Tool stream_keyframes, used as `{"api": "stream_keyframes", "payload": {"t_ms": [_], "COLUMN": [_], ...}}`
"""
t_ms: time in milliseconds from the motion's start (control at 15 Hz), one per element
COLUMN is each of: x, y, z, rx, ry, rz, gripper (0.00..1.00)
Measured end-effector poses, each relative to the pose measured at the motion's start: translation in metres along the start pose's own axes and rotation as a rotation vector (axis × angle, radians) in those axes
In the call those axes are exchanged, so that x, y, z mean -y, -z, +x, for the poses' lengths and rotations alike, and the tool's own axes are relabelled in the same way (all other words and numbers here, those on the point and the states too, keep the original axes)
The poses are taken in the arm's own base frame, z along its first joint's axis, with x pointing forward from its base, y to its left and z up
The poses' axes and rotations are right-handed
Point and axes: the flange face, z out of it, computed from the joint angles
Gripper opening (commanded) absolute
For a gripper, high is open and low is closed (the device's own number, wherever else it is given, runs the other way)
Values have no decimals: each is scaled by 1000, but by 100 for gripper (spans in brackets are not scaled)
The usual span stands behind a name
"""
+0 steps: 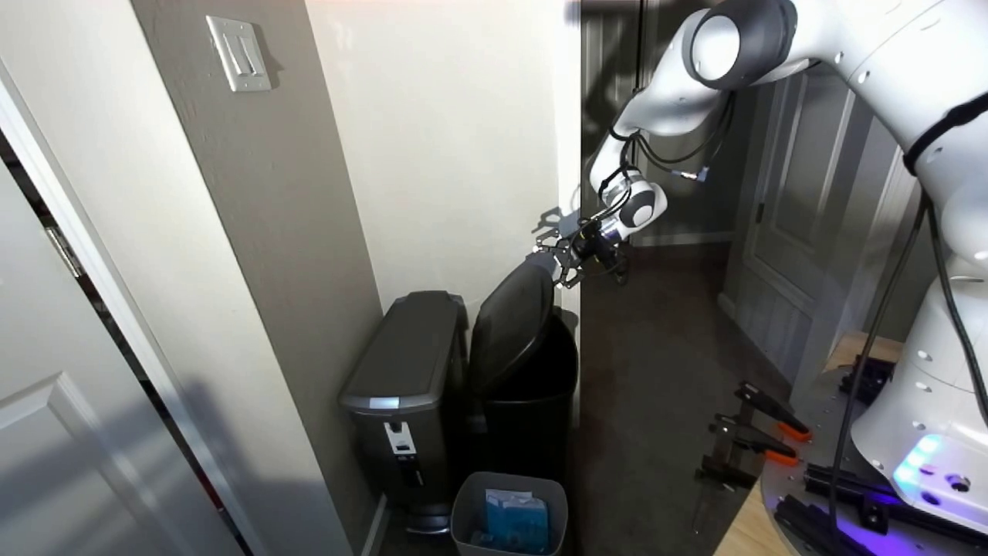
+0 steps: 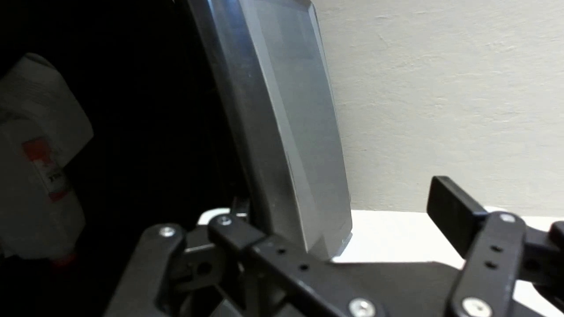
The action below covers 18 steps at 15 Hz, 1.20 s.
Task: Open the lid of the black bin
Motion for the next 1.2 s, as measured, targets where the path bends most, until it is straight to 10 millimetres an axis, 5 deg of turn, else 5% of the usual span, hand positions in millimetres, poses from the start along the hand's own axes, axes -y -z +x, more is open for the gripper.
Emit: {"api": "stream_keyframes", "payload": {"t_ms": [1200], "x": [77], "y": [-51], "z": [-39], "rx": [-103], "ry": [160], "rz": [-132], "gripper": [100]}}
